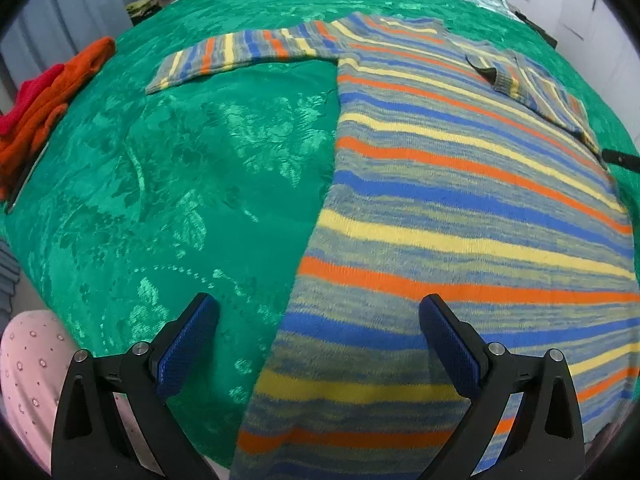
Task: Fold small clothes
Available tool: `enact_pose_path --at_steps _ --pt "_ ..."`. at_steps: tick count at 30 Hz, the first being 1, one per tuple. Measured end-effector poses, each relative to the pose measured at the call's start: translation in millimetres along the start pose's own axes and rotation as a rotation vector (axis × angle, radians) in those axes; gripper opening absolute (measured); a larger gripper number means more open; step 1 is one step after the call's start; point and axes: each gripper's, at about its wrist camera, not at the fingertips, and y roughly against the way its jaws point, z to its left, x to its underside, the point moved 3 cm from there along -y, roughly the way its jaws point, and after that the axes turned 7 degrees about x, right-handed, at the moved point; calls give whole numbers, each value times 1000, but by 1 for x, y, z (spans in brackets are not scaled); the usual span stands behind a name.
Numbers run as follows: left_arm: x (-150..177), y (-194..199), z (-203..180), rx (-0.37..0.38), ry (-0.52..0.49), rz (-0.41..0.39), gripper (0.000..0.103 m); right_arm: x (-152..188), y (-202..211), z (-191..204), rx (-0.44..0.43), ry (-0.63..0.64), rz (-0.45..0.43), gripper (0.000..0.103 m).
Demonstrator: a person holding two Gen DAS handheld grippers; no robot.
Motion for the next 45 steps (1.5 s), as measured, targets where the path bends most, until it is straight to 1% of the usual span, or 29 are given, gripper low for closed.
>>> enact_pose_path --at_steps 1,2,3,5,6,7,8,9,12,15,17,18,19,21,22,23,24,25,26,27,28,29,30,32,34,37,39,43,45 --pt "0 0 -1 -5 -7 0 102 -4 -2 1 1 15 10 41" --pt "0 0 -3 -9 -15 -2 102 -8 -7 5 -18 6 10 30" --pt "1 0 -3 -10 -20 -1 102 -6 -16 1 -24 -24 31 13" --pt "2 0 0 -4 -19 11 102 1 -34 -13 5 -55 115 9" --pt "2 1 3 -1 -11 13 102 4 -31 -21 1 -87 110 8" --pt "2 3 5 2 -3 12 102 4 -27 -23 20 -97 111 10" --pt "2 4 7 7 5 12 102 4 -16 -24 40 -104 102 22" --pt "2 6 8 14 11 12 102 4 -6 -22 53 -100 90 28" --pt "6 13 2 58 -7 16 102 15 36 -6 -3 -60 74 29" --pt "19 25 -24 131 -107 24 102 56 78 21 -140 -57 121 29" --pt "30 26 -44 151 -196 49 102 98 101 52 -258 -50 184 29" --pt "38 22 -54 140 -252 88 102 111 101 66 -296 -44 215 29" --pt "44 19 -61 112 -294 117 102 136 99 82 -322 -37 282 28" --pt "56 17 -66 30 -368 145 103 180 89 90 -270 -64 434 25" --pt "58 18 -64 18 -373 158 103 200 87 85 -235 -96 490 21" --pt "61 21 -60 18 -361 177 103 213 92 74 -201 -142 502 5" --pt "63 22 -53 28 -335 200 103 219 97 66 -161 -169 503 7" --pt "67 24 -45 49 -299 225 103 224 109 58 -79 -176 493 9" --pt "68 26 -39 67 -270 238 102 224 122 55 -42 -172 455 12" --pt "67 31 -32 85 -236 245 102 222 134 55 -40 -175 417 13" --pt "64 36 -27 104 -212 239 102 218 147 57 -55 -190 371 17" --pt "59 44 -22 135 -183 222 102 214 159 61 -70 -206 328 34" --pt "52 51 -17 161 -160 203 102 208 169 67 -77 -221 277 58" --pt "28 68 -1 204 -103 137 102 192 189 84 -82 -252 132 74" --pt "-1 79 19 212 -55 65 102 172 190 105 -117 -261 27 74" --pt "-47 83 59 202 27 -20 102 151 189 136 -208 -269 -30 74" --pt "-82 76 96 187 115 -84 102 143 186 151 -266 -266 -52 74" --pt "-146 35 171 164 298 -115 102 146 188 168 -283 -210 -69 74" --pt "-172 8 192 145 331 -101 102 151 184 174 -276 -189 -55 74"
